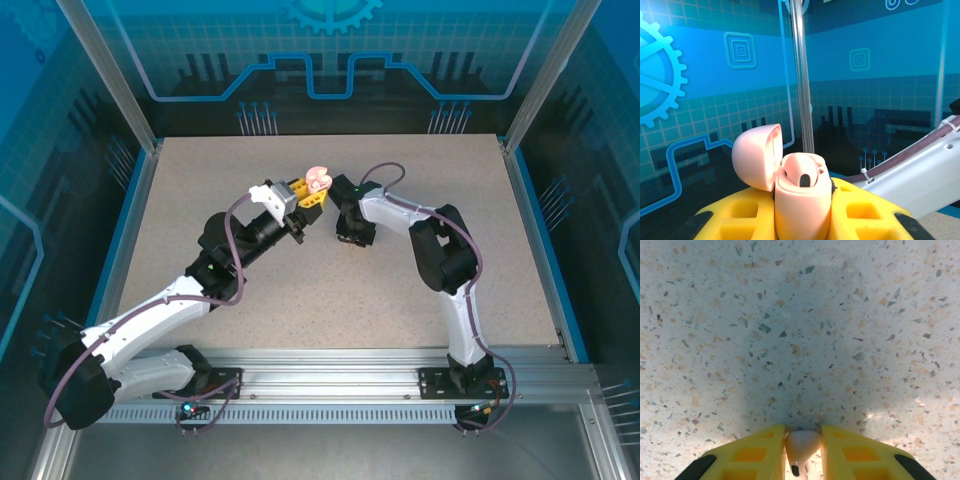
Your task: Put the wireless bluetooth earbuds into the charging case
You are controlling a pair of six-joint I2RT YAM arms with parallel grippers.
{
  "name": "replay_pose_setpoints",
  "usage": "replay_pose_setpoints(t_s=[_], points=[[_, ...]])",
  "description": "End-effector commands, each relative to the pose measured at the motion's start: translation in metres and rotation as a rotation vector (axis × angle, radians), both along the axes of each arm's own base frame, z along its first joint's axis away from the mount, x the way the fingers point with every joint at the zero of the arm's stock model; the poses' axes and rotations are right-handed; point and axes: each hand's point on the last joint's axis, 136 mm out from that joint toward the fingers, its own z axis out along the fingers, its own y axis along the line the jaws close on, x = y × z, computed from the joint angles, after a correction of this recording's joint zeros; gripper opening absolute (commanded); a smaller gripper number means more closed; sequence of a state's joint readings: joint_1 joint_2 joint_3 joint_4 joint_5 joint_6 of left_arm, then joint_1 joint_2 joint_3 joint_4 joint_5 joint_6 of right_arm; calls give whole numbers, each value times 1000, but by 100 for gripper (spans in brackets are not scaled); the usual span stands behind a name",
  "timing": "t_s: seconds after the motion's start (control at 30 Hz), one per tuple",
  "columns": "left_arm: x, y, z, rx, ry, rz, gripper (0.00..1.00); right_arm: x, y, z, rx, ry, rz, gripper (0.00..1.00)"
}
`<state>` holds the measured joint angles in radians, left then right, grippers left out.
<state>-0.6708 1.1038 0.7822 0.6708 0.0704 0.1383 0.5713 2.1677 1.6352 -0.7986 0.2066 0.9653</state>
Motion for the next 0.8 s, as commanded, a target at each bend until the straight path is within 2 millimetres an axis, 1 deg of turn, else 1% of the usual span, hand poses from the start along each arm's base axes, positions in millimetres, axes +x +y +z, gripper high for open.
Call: replay_pose_setpoints(t_s=[0.0, 0.27, 0.33, 0.4, 0.47, 0.57, 0.63, 0.77], points=[[-6, 5, 16, -27, -48, 10, 0, -6, -2, 5, 6, -15, 16, 21], [-5, 2, 16, -28, -42, 1, 0, -1, -6, 22, 35, -92, 41, 20], [-5, 2, 17, -29, -41, -1, 0, 1, -7, 29, 42, -119, 47, 20], [-5, 3, 18, -29, -42, 0, 0, 2, -9, 37, 47, -151, 51, 17], [-6, 2, 18, -30, -42, -3, 0, 3, -11, 48, 54, -191, 53, 17], [-7, 3, 20, -31, -44, -5, 0, 5, -14, 71, 67, -259, 59, 17], [-7, 2, 20, -29, -45, -7, 0, 6, -16, 90, 76, -308, 72, 17], [-8, 1, 22, -25, -49, -17, 0, 5, -21, 140, 98, -421, 106, 18]])
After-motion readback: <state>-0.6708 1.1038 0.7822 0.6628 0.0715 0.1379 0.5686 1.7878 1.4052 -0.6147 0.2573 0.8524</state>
